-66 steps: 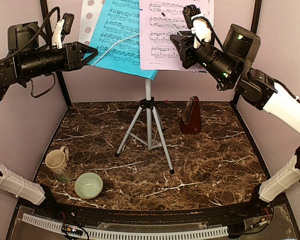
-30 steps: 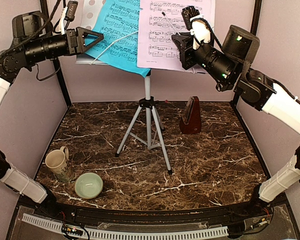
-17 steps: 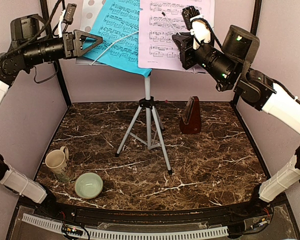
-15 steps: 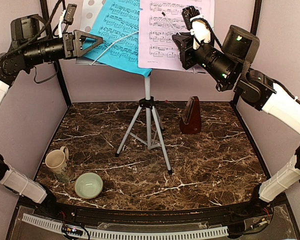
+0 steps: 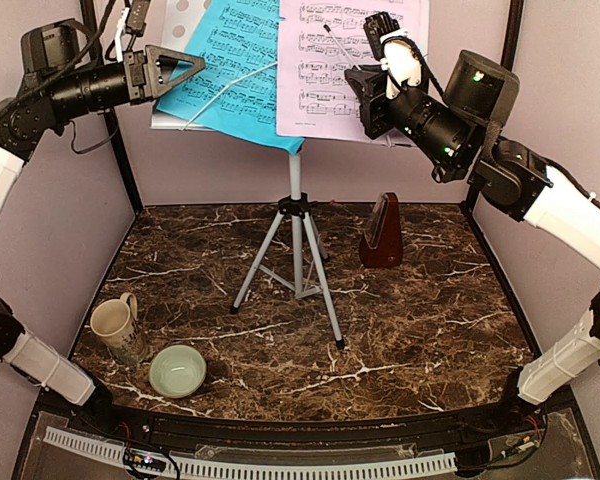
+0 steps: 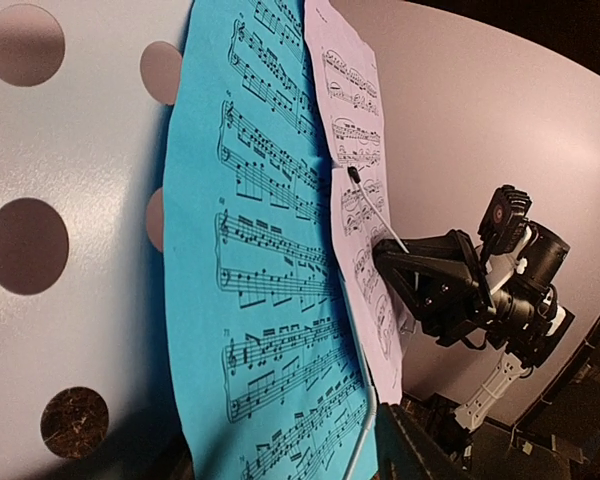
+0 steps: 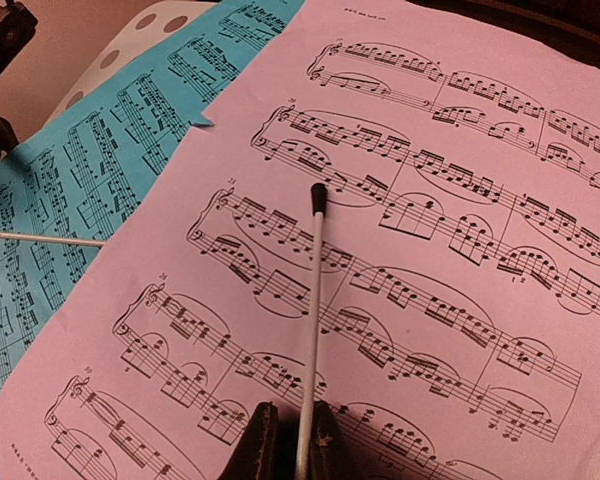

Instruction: Set up the instrument practice props

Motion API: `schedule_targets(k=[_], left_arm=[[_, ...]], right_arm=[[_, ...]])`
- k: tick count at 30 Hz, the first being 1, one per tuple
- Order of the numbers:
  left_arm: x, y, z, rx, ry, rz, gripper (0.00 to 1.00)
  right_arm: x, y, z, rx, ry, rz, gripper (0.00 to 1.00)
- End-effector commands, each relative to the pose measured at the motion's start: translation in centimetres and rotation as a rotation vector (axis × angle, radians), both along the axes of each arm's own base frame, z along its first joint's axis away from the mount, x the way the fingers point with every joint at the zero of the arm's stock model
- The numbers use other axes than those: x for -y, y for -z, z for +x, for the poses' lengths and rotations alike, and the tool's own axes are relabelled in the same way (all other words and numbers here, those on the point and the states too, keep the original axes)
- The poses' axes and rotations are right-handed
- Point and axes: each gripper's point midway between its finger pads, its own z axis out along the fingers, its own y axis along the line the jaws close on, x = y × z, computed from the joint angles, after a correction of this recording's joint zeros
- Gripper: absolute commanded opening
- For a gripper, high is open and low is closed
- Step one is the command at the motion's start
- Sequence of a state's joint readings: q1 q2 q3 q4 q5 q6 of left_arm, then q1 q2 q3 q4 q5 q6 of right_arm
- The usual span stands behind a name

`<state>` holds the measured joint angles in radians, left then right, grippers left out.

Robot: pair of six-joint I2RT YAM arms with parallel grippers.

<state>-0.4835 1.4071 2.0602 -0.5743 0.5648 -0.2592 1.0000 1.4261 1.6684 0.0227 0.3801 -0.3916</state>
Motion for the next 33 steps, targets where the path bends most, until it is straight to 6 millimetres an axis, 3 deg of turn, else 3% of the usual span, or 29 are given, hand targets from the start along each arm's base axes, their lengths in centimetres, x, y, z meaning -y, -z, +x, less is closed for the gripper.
schedule_targets(k=[1, 8, 22, 24, 28, 33], left_arm=[[0.6, -1.5, 0.3, 0.02, 0.05, -0.042, 0.53], [1.1, -3.3, 0.8, 0.059, 0.086, -0.079, 0.46], [1.9, -4.9, 3.0, 0.097, 0.088, -0.124, 0.35], [1.9, -4.8, 3.2, 0.098, 0.084, -0.123, 0.28], [1.5, -5.0, 3.3, 0.122, 0.053, -0.114, 0.03], [0.4, -5.0, 3.4, 0.161, -0.023, -0.098, 0.0]], right_arm=[[0.3, -0.6, -0.1, 0.02, 0.004, 0.022, 0.13], [0.3, -0.6, 0.0, 0.019, 0.007, 0.024, 0.12], [0.3, -0.4, 0.2, 0.021, 0.014, 0.018, 0.09], [0.3, -0.4, 0.2, 0.021, 0.013, 0.018, 0.09], [0.4, -0.4, 0.4, 0.018, 0.023, 0.022, 0.07], [0.6, -0.3, 0.6, 0.014, 0.039, 0.036, 0.04]])
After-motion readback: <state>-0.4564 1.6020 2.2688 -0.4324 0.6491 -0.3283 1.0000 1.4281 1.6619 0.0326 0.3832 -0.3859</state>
